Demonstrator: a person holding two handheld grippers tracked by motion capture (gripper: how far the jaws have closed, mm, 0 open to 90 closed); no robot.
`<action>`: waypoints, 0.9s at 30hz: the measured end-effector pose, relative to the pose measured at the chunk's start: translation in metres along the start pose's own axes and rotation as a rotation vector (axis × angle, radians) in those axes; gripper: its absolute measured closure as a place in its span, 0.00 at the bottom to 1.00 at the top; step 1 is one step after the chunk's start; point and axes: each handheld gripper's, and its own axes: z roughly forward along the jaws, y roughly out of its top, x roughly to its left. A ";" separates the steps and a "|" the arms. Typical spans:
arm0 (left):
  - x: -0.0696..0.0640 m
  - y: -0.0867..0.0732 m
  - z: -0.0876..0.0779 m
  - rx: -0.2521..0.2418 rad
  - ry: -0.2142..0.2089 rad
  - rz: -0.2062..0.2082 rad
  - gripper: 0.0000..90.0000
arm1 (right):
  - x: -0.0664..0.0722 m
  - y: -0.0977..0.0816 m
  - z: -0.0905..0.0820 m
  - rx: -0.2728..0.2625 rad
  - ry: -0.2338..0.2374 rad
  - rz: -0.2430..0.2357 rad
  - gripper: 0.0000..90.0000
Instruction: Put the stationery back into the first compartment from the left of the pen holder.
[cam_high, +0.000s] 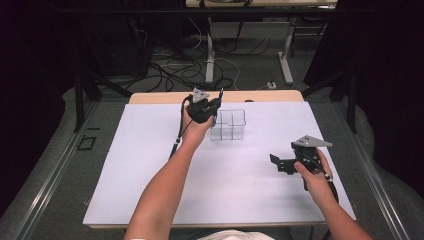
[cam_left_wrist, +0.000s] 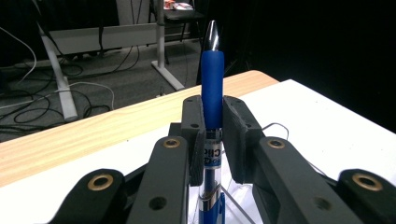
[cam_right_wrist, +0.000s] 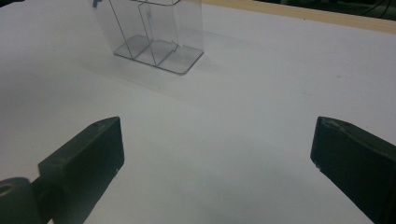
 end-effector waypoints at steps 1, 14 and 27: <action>0.000 -0.001 0.000 0.001 -0.002 0.001 0.88 | 0.000 0.000 0.001 -0.004 0.004 0.000 0.02; 0.000 -0.011 -0.001 0.013 0.006 0.008 0.88 | 0.000 0.000 0.001 -0.003 0.006 0.000 0.03; -0.001 -0.004 -0.013 0.018 -0.028 -0.009 0.72 | 0.000 0.000 0.001 -0.003 0.004 0.000 0.03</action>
